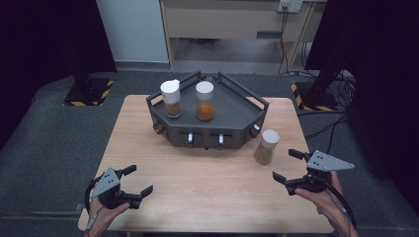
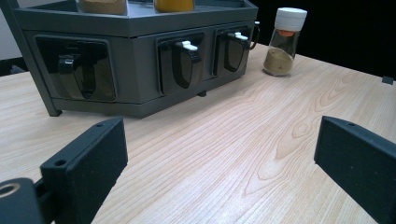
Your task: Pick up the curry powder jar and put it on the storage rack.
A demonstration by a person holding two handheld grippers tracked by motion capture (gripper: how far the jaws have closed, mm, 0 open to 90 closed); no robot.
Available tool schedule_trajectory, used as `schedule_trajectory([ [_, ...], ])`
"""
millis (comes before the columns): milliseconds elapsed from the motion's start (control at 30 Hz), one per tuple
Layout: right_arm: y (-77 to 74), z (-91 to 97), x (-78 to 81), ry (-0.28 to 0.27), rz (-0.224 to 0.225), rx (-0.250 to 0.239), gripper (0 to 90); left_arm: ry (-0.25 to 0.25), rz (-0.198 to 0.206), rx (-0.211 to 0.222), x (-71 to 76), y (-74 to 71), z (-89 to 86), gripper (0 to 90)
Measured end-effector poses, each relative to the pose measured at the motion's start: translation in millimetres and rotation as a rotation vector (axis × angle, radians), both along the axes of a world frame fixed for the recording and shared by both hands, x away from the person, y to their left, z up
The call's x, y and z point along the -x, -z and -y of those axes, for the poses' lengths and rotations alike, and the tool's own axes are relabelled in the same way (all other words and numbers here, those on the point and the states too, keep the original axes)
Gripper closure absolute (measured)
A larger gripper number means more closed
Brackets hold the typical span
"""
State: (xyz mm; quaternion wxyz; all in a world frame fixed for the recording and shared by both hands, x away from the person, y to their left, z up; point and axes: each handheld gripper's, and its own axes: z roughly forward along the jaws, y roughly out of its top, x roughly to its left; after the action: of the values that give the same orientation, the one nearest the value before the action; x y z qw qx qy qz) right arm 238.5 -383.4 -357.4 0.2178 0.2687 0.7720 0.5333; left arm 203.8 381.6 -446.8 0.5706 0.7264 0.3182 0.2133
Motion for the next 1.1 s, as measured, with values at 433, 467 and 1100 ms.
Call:
schedule_trajectory([
  [433, 35.2, 10.6, 18.0, 0.086, -0.038, -0.006, 5.0, -0.002, 0.002, 0.0, 0.9, -0.2, -0.2, 1.6],
  [467, 37.5, 11.0, 19.0, 0.09, -0.039, 0.0, 5.0, -0.002, 0.002, 0.0, 0.9, -0.2, -0.2, 1.6],
  [1100, 73.9, 16.6, 32.3, 0.167, -0.057, -0.026, 4.6, -0.005, 0.005, -0.005, 2.0, -0.5, 0.5, 1.5],
])
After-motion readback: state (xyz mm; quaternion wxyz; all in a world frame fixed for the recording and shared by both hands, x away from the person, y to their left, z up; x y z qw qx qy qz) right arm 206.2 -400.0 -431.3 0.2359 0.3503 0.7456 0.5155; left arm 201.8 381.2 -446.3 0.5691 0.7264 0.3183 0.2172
